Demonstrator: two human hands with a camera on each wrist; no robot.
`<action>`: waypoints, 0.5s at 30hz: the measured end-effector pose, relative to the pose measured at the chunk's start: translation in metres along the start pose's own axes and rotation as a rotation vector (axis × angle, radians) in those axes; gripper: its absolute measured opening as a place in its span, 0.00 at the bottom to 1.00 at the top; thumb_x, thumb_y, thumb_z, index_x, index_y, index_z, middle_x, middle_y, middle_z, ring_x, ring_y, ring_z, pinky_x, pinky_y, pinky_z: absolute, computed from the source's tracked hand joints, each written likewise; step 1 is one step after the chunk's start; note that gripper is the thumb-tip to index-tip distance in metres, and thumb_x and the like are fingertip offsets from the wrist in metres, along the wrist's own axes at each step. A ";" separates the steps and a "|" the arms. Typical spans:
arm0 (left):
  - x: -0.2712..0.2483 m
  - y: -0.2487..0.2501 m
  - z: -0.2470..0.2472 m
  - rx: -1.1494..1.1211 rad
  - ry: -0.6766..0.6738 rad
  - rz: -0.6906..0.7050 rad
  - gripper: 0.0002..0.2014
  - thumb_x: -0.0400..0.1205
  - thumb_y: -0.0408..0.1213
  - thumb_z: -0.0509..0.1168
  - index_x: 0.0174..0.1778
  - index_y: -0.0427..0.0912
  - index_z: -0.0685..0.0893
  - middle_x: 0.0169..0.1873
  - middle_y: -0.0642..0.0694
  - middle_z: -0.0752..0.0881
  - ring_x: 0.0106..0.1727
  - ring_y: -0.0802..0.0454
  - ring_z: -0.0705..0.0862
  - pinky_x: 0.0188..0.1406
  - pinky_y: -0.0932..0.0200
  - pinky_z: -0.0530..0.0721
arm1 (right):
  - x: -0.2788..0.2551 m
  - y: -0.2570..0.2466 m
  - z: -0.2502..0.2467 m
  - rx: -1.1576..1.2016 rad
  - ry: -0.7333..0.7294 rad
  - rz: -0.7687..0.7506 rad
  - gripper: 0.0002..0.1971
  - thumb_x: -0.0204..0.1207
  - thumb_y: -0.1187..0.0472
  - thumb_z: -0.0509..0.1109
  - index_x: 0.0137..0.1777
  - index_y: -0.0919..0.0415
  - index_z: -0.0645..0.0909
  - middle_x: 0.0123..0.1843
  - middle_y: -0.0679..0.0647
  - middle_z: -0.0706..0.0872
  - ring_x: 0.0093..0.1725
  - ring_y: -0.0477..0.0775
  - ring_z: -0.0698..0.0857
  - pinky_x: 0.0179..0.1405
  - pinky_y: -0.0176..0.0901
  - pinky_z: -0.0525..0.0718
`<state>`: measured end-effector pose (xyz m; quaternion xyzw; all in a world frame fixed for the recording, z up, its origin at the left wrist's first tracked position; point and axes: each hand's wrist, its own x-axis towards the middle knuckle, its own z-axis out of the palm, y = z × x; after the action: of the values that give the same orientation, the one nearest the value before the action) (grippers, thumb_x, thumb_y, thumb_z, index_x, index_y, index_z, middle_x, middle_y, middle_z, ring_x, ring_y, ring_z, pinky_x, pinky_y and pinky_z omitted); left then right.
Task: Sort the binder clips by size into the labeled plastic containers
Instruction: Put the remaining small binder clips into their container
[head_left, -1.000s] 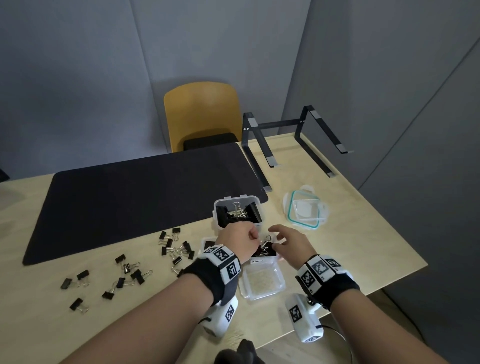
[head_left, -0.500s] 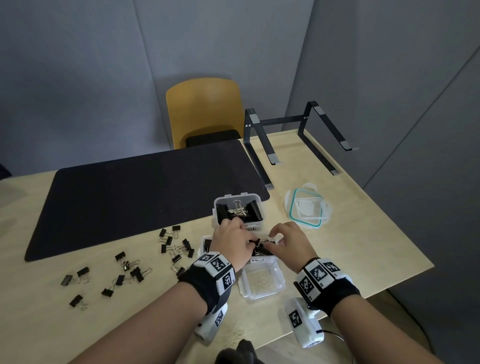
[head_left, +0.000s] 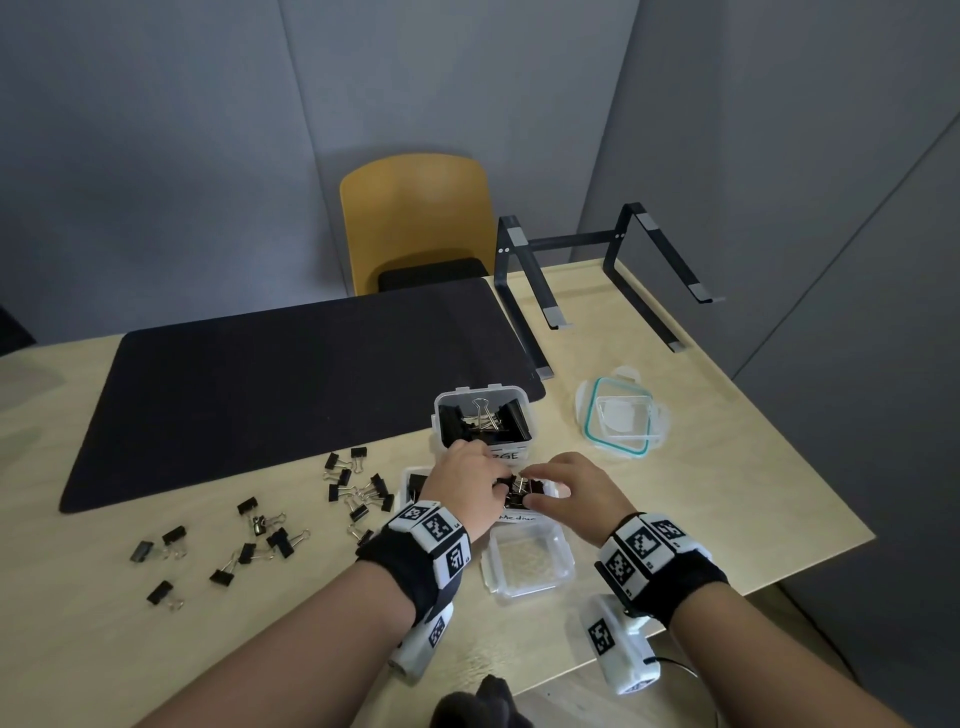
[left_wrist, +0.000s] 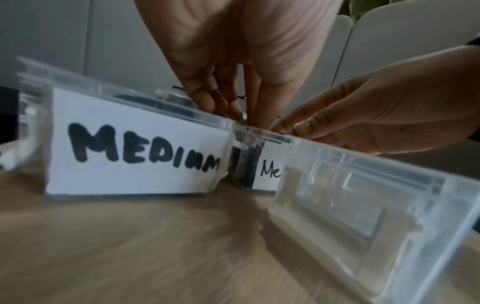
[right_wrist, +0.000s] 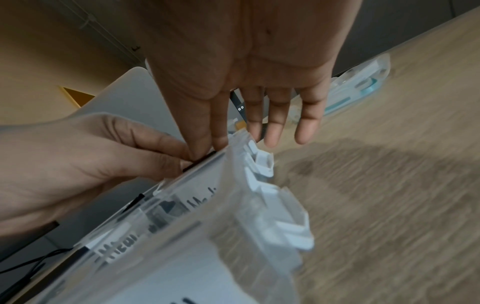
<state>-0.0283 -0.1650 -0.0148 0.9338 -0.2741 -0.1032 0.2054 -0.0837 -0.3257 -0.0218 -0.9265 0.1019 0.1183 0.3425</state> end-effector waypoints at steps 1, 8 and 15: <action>0.000 0.001 -0.002 0.010 -0.006 0.000 0.15 0.84 0.40 0.59 0.63 0.50 0.84 0.58 0.49 0.80 0.63 0.51 0.74 0.61 0.59 0.72 | 0.000 0.000 0.001 -0.007 0.002 -0.004 0.18 0.75 0.50 0.72 0.66 0.46 0.81 0.62 0.51 0.76 0.63 0.49 0.77 0.63 0.36 0.70; -0.003 -0.004 -0.005 0.083 -0.098 0.020 0.18 0.83 0.42 0.59 0.70 0.53 0.78 0.61 0.50 0.76 0.64 0.49 0.74 0.64 0.55 0.73 | 0.004 -0.001 -0.001 -0.142 -0.051 0.047 0.19 0.77 0.46 0.67 0.68 0.44 0.78 0.66 0.51 0.76 0.66 0.53 0.75 0.69 0.50 0.74; -0.006 -0.011 -0.001 0.164 -0.121 0.013 0.19 0.84 0.49 0.56 0.71 0.55 0.76 0.65 0.51 0.76 0.69 0.47 0.71 0.69 0.49 0.69 | 0.004 -0.002 -0.004 -0.189 -0.072 0.022 0.19 0.77 0.47 0.68 0.67 0.46 0.78 0.67 0.50 0.76 0.67 0.54 0.74 0.69 0.50 0.73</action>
<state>-0.0282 -0.1533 -0.0183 0.9378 -0.2994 -0.1356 0.1119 -0.0784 -0.3279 -0.0189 -0.9487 0.0882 0.1643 0.2554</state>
